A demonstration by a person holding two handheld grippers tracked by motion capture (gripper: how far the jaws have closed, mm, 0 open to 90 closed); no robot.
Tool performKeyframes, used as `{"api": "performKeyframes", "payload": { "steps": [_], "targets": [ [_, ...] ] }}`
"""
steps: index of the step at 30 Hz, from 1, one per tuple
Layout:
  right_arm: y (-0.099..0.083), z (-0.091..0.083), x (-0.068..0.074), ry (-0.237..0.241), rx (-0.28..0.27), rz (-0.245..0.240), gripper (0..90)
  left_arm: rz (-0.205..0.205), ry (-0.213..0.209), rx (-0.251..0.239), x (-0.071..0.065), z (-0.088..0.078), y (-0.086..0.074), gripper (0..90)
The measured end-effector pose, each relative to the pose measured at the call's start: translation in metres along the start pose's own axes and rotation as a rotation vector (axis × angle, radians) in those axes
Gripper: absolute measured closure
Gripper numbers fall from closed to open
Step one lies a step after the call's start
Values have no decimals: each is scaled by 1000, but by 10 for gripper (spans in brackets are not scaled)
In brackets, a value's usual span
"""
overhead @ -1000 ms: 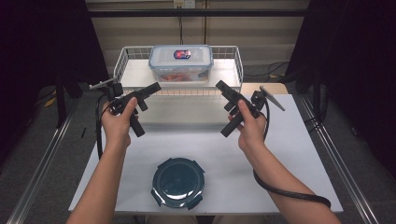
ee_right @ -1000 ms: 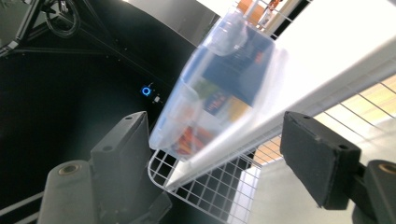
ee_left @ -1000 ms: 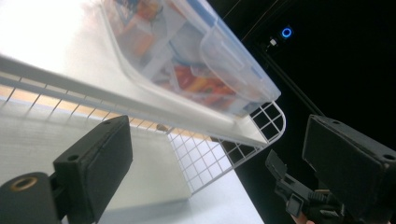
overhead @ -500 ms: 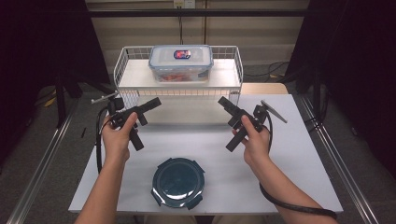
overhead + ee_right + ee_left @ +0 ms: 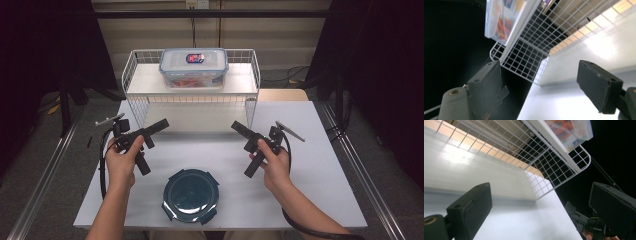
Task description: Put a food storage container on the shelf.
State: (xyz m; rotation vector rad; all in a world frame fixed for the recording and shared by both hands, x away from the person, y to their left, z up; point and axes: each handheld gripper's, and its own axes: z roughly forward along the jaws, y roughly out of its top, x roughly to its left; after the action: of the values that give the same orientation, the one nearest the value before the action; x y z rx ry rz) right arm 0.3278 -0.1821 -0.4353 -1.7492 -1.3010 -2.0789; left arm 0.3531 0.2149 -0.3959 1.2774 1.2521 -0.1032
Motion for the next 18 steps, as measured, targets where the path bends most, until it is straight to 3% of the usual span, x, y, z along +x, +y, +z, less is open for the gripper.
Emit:
{"api": "performKeyframes", "payload": {
  "steps": [3, 4, 5, 18],
  "targets": [
    [-6, -3, -5, -1, 30, -11, 194, -7, 9, -2, 2, -3, -4, 46],
    [-8, -3, -6, 0, 32, -13, 194, 10, 1, 7, 4, -4, -5, 46],
    [-9, -3, -7, 1, 41, -9, 194, 4, 27, 5, 2, -4, -7, 46],
    [-28, -10, -17, -7, 136, -28, 184, -4, 47, 37, 16, -14, -28, 38]
  ]
}}
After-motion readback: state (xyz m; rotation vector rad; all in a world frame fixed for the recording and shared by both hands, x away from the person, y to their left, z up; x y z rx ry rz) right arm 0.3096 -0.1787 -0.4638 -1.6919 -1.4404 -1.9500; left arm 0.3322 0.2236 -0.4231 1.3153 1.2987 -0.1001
